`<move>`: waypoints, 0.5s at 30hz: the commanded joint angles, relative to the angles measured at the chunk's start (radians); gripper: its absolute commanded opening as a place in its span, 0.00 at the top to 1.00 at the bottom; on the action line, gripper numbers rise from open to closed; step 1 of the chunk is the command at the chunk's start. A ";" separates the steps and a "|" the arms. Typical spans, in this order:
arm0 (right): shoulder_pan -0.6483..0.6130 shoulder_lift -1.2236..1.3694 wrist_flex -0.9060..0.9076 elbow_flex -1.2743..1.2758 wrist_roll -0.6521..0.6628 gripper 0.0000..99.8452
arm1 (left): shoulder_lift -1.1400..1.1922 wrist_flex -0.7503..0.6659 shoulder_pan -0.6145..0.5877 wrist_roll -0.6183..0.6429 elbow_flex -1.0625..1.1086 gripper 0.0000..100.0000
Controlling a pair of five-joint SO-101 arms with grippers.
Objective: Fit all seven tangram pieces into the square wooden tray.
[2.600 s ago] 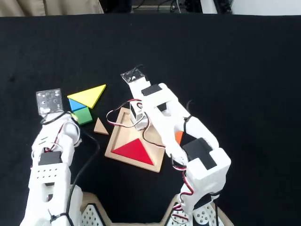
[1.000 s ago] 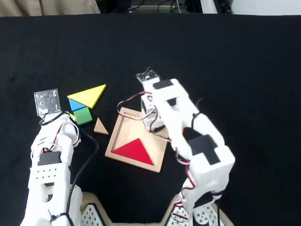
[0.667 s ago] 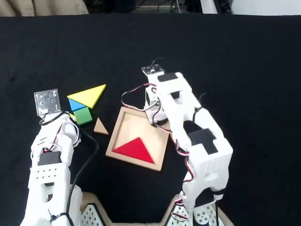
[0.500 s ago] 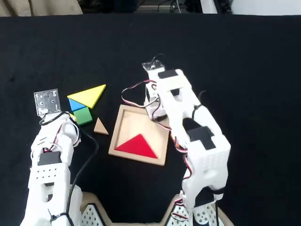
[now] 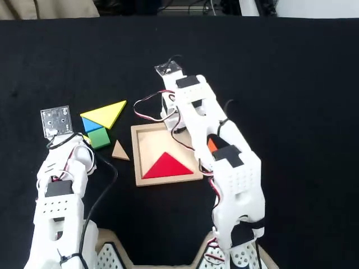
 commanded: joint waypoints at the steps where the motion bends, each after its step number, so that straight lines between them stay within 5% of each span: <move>1: -0.040 0.001 0.058 -0.074 0.011 0.99 | -0.017 -0.018 -0.008 0.012 -0.016 0.97; 8: -0.037 -0.124 0.302 -0.156 0.005 0.99 | -0.017 -0.018 -0.008 0.012 -0.016 0.97; 15: -0.029 -0.186 0.233 0.031 0.011 0.99 | -0.017 -0.018 -0.012 0.012 -0.016 0.97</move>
